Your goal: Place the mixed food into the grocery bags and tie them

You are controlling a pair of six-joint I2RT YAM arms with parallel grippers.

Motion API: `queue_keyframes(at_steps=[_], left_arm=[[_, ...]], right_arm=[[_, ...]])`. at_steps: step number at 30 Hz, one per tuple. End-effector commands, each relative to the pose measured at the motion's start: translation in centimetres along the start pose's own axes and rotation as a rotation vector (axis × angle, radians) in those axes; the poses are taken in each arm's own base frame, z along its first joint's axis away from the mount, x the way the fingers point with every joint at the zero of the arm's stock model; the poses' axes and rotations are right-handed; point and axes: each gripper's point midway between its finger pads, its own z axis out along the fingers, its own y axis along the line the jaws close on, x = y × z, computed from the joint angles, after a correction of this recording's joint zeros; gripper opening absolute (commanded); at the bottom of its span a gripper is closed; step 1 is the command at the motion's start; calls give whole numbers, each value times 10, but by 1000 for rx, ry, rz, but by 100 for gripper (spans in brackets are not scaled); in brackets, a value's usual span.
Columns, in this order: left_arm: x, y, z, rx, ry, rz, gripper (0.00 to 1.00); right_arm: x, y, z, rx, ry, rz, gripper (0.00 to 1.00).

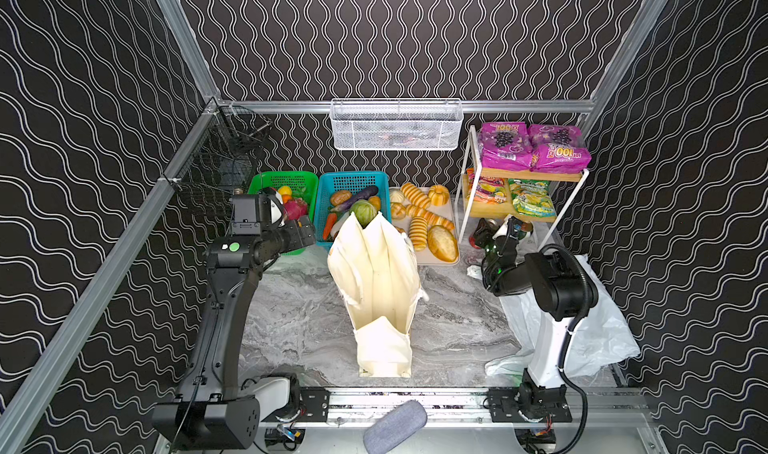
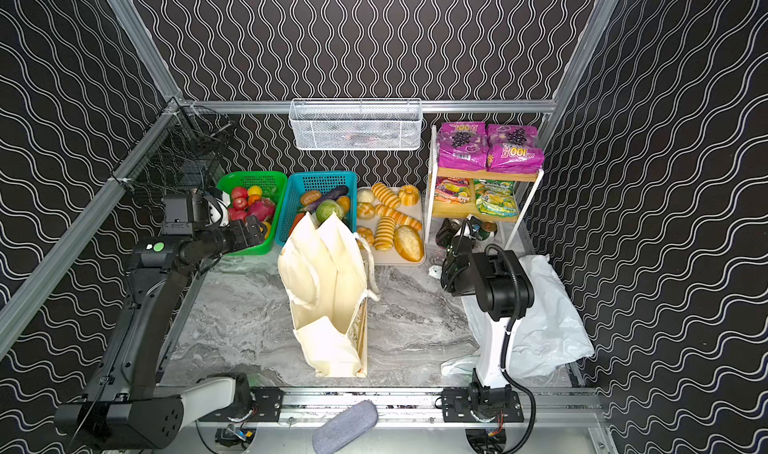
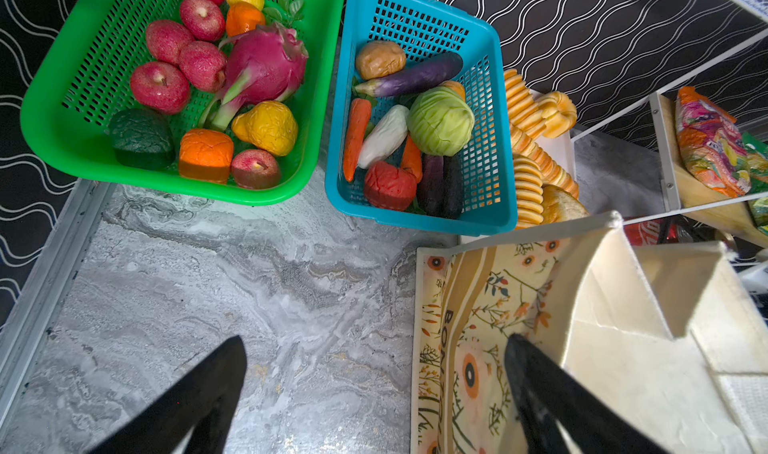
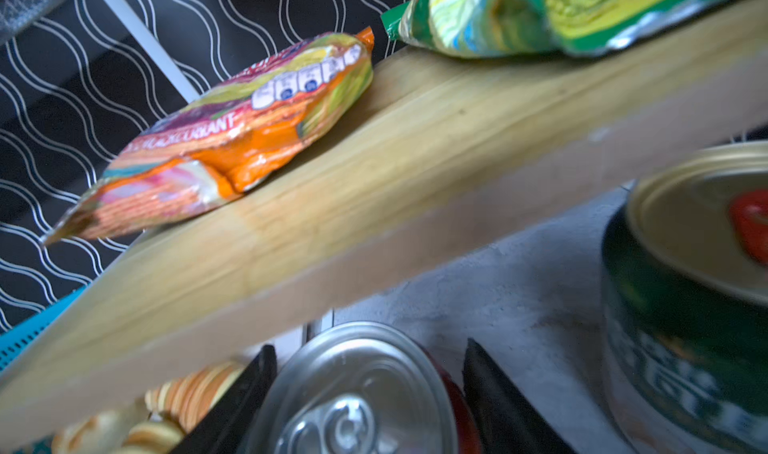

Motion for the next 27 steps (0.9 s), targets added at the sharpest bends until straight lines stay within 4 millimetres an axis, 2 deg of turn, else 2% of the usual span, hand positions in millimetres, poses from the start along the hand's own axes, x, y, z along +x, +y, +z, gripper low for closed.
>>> queue_keyframes(at_steps=[1,5,11,13,21,27], left_arm=[[-1,-1,-1,8,-11,-6,99],[-1,-1,-3,6,-14,0,99],[1,-2,-5,15,-19,4,99],[2,-2,-6,14,-17,9,99],[5,-3,-9,23,-18,16,99],[4,-4,-11,27,-23,26,99]], right_arm=[[-9,8,-10,-14,-1,-28,58],[-4,7,-27,19,85,-32,58],[27,0,-52,91,294,-57,61],[31,-2,-60,96,323,-73,62],[57,-4,-69,121,529,-152,76],[66,3,-72,105,653,-165,76]])
